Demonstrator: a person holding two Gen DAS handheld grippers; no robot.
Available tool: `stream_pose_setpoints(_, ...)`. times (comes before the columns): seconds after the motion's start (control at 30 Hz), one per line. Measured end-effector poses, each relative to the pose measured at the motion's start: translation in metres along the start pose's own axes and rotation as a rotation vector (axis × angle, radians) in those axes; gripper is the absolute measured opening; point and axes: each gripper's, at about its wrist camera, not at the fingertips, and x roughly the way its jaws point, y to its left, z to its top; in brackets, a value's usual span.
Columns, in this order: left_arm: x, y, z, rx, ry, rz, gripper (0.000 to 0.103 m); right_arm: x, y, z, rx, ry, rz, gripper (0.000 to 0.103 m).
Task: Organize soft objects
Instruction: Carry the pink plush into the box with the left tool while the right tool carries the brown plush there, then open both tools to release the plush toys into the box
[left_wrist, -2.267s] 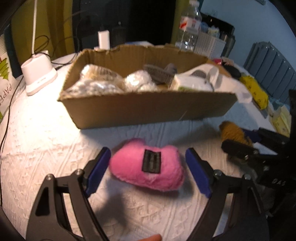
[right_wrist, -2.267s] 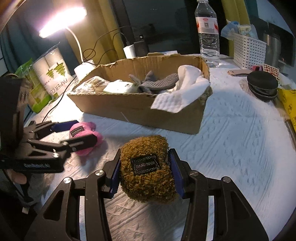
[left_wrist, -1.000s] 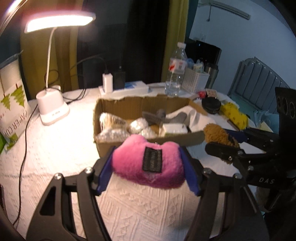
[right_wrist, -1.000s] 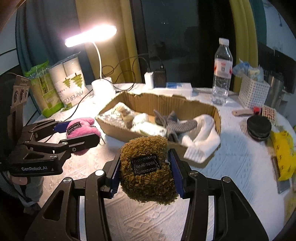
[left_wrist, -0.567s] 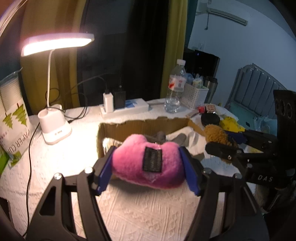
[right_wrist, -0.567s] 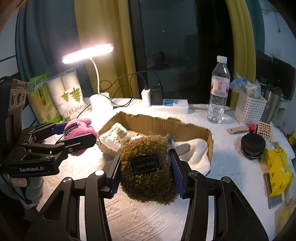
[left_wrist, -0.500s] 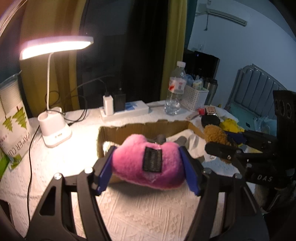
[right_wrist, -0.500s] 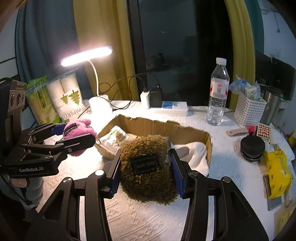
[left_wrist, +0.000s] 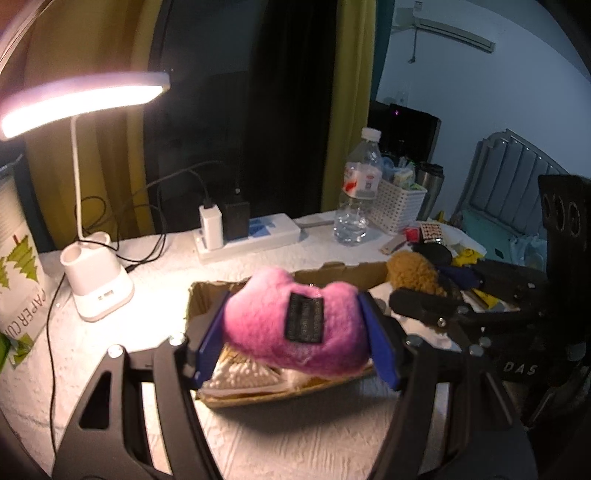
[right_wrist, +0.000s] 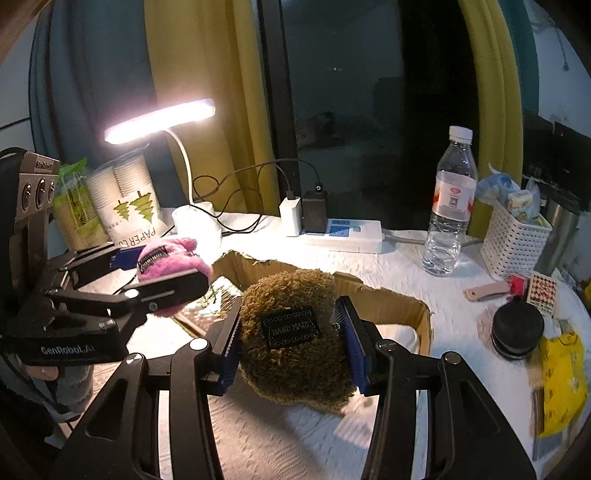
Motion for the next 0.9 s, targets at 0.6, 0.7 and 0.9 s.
stream_pose_setpoints(0.6,0.092,0.018,-0.02,-0.053,0.18,0.025,0.069,0.073,-0.039,-0.011,0.092,0.095,0.052,0.051)
stream_pose_setpoints(0.7,0.096,0.019,-0.021,-0.056,0.187,0.029,0.071,0.079,-0.043,-0.012,0.11,0.112,0.055,0.052)
stream_pose_setpoints(0.9,0.096,0.019,-0.021,-0.057,0.184,0.029,0.075,0.08,-0.043,-0.012,0.114,0.122,0.047,0.053)
